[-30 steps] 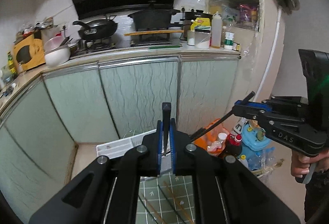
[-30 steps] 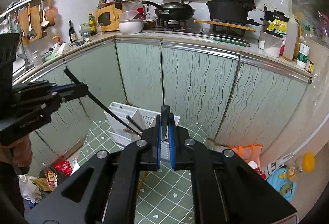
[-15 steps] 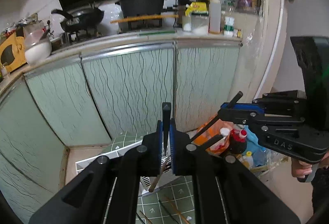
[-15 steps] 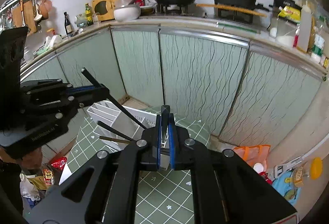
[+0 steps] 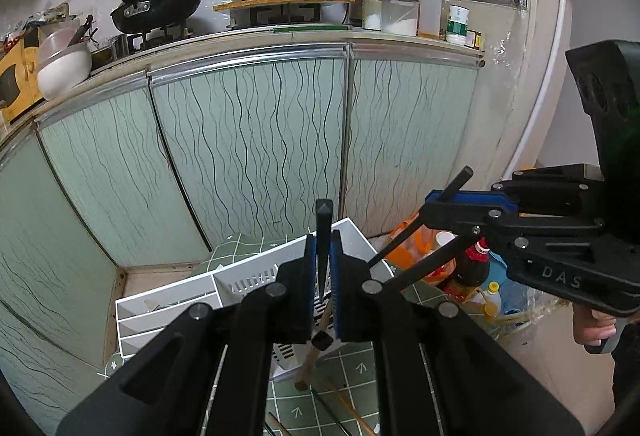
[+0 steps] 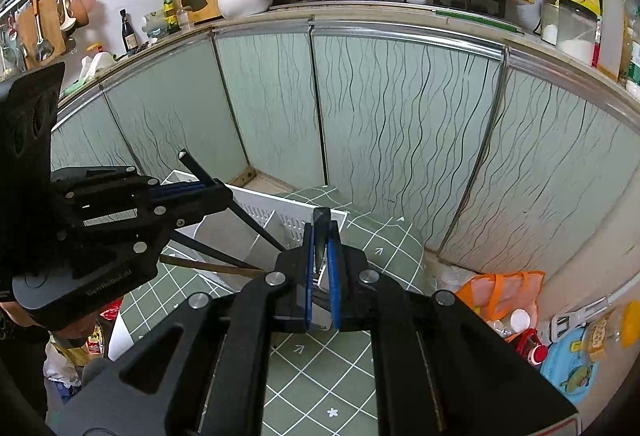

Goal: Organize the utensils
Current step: 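Lower the black chopstick into the holder with the left tool while the right tool inserts its own, then open both tools and pull them back from the holder toward the remaining chopsticks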

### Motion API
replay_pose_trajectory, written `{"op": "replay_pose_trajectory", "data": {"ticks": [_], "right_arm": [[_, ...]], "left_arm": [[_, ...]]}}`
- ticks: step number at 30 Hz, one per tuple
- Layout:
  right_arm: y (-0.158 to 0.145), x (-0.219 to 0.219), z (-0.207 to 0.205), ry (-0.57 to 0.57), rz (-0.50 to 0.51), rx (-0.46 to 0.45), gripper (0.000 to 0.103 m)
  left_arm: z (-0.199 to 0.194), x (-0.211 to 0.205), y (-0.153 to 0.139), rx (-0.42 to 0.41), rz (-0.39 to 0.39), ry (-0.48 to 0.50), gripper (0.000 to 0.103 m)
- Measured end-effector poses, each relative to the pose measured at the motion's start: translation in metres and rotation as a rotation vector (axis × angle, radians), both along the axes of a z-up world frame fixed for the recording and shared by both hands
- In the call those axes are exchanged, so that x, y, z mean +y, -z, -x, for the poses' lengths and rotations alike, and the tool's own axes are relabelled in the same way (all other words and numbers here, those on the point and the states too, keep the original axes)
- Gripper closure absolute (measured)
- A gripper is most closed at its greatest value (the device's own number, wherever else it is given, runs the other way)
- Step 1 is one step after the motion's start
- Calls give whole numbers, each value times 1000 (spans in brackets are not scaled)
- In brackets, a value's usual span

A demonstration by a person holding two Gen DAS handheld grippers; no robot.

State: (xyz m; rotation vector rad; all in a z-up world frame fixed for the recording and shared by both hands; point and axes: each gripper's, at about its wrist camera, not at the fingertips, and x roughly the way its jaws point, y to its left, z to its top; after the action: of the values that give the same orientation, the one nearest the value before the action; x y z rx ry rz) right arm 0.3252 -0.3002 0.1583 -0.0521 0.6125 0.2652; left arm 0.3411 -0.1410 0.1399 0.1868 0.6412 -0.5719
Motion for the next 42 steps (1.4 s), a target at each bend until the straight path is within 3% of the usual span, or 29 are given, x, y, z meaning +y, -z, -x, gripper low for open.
{"op": "replay_pose_trajectory", "data": {"ticks": [4,5,6,7,8,9,11,15,24,32,42], "right_arm": [[-1,-2,3,4,-5,-10,97],[-2,-3,4,2,-6,-8,90],[-3,-5,5,3,-7,-11,81],[-5,-6,8,7,-8,-28,55],[-7,-8,12,18,-7,-53,35],[-9,-10,15,20,-11,-65,33],[-13,-15,22,22,-28,-82,20],[-20,-21,39,33,-32,-129,8],[-16,-9,81,46,9,-159,8],[14,13,113,57,50,-160,8],[62,30,146,91,68,-143,8]], "left_arm": [[-1,2,0,11,7,-2,95],[-1,3,-1,12,10,-6,92],[0,4,-2,11,11,-8,74],[1,7,-4,3,10,-15,58],[3,10,-7,-18,13,-27,19],[7,14,-10,-48,23,-41,6],[16,22,-18,-94,47,-30,6],[24,33,-25,-93,31,-46,4],[65,63,-31,-114,58,-122,4],[110,75,-20,-191,-16,-232,4],[146,95,9,-163,23,-291,4]]}}
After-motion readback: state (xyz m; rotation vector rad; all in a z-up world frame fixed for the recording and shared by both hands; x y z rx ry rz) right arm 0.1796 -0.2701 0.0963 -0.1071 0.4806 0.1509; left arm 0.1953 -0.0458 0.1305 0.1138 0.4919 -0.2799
